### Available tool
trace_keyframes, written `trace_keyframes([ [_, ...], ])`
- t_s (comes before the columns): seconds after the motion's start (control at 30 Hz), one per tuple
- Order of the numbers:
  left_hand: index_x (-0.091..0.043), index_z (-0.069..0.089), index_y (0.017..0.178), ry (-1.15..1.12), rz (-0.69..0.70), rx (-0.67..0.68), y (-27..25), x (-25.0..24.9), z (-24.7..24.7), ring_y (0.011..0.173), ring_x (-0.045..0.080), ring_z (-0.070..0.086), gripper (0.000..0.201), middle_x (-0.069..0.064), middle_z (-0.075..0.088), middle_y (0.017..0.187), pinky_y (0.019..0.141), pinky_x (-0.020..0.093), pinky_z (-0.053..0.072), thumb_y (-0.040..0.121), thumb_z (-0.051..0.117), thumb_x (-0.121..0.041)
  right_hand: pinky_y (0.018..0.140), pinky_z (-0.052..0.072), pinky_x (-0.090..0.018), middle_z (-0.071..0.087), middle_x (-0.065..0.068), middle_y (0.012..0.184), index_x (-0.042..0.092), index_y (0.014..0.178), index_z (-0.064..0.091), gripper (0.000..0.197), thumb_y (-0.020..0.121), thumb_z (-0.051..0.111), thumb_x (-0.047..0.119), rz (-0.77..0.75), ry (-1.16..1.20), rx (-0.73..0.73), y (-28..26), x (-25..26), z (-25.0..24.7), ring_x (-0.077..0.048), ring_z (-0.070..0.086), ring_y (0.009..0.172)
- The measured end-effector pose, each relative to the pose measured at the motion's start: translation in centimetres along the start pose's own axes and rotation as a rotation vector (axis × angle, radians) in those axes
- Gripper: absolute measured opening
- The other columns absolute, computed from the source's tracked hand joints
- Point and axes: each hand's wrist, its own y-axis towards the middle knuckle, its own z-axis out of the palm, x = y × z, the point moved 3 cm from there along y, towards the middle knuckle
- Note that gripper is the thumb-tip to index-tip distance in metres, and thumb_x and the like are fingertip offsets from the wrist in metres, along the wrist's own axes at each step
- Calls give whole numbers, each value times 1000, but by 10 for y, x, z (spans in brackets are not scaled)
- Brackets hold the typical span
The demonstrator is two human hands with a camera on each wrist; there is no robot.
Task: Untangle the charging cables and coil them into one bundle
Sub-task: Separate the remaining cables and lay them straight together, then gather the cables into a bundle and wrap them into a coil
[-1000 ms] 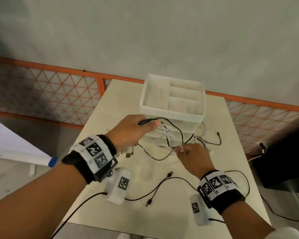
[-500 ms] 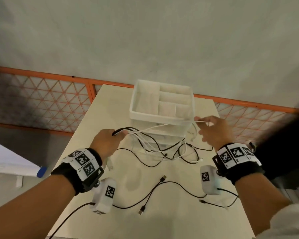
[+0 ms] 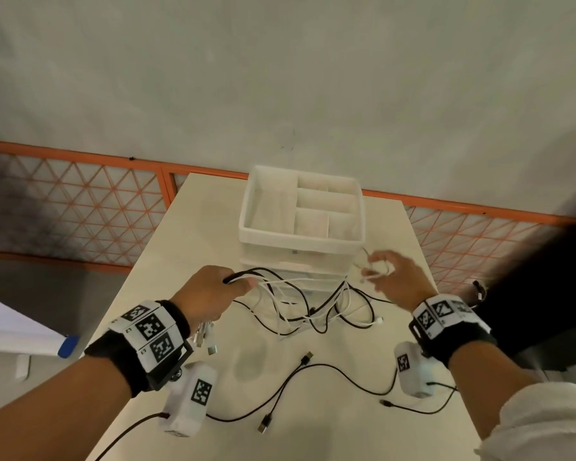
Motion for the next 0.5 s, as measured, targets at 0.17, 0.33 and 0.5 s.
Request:
trace_keyframes([
  [0.17, -3, 69, 88, -48, -43, 26, -2, 0, 3, 52, 18, 29, 49, 4, 32, 62, 47, 25, 30, 93, 59, -50, 90, 50, -30, 54, -3, 146, 23, 141, 52, 65, 82, 71, 5, 134, -212, 300, -13, -45, 48, -24, 61, 113],
  [0.33, -8, 70, 87, -30, -34, 52, -3, -6, 11, 53, 18, 32, 33, 3, 37, 61, 49, 26, 28, 102, 49, -28, 91, 50, -31, 70, -4, 117, 24, 144, 48, 61, 86, 58, 12, 118, -245, 200, -22, -25, 36, -23, 64, 109],
  [0.5, -3, 60, 80, 325, 170, 132, -12, -32, 33, 58, 16, 44, 37, 2, 51, 66, 55, 28, 32, 102, 46, -29, 60, 45, -14, 62, 7, 65, 39, 124, 59, 47, 84, 70, 18, -252, 11, 213, -72, 74, 26, -1, 57, 58],
])
